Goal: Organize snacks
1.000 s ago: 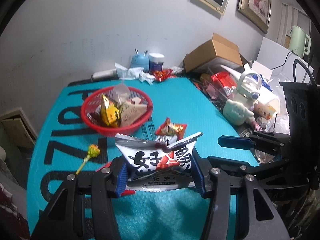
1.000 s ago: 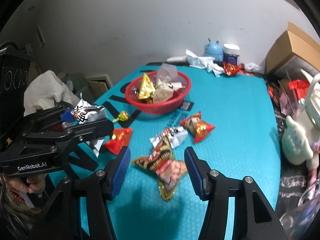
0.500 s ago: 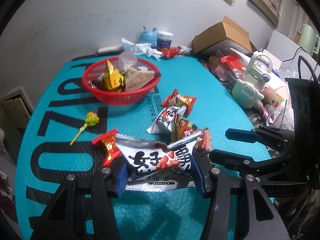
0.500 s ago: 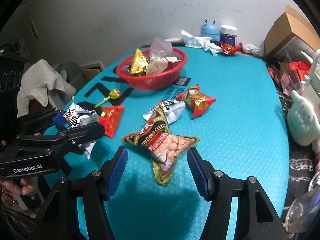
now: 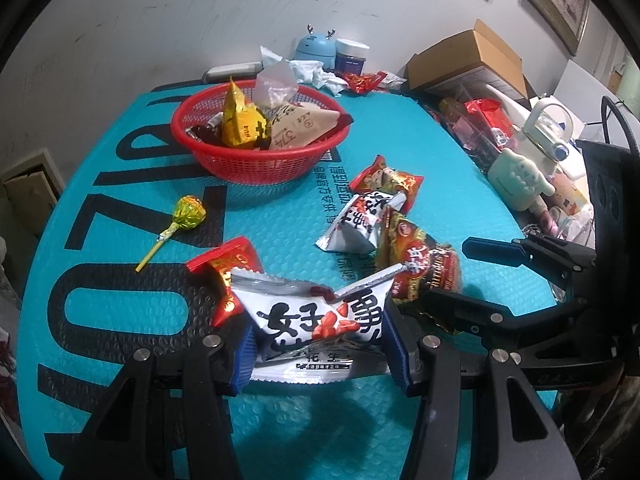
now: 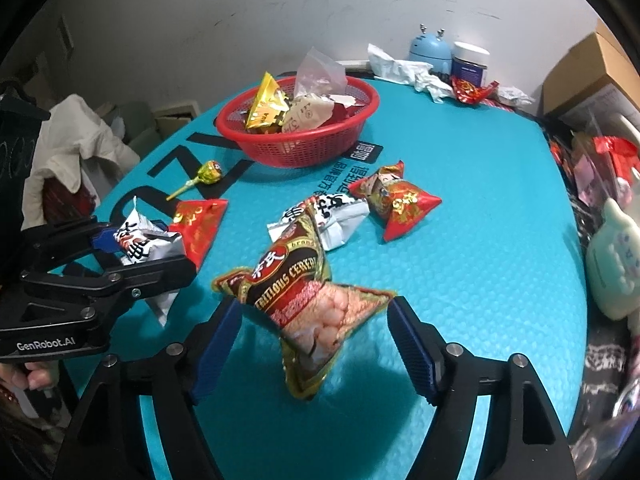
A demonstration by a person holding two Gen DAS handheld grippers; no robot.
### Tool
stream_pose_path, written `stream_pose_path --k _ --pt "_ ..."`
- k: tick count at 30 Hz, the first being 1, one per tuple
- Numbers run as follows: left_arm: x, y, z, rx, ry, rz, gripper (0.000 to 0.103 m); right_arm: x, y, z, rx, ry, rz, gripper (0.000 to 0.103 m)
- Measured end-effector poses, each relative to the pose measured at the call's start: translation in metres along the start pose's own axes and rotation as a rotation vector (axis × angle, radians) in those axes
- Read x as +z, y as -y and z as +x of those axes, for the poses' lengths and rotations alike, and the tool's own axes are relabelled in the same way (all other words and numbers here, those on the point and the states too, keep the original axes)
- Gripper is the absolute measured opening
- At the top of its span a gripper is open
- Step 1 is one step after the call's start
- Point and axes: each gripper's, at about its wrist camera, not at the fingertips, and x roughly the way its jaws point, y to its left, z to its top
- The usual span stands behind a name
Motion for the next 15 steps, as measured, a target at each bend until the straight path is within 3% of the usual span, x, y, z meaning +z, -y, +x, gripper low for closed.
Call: stream_pose_path --k 6,15 --pt "0.001 -0.006 0.007 0.004 -0.016 -0.013 0.052 0.007 -0.004 0.014 -0.004 -0.018 -0.073 0.083" --pt "0.003 -0.011 0.008 0.003 -0.020 -0.026 0.052 0.018 -0.010 0.020 -0.032 -0.014 -0.168 0.083"
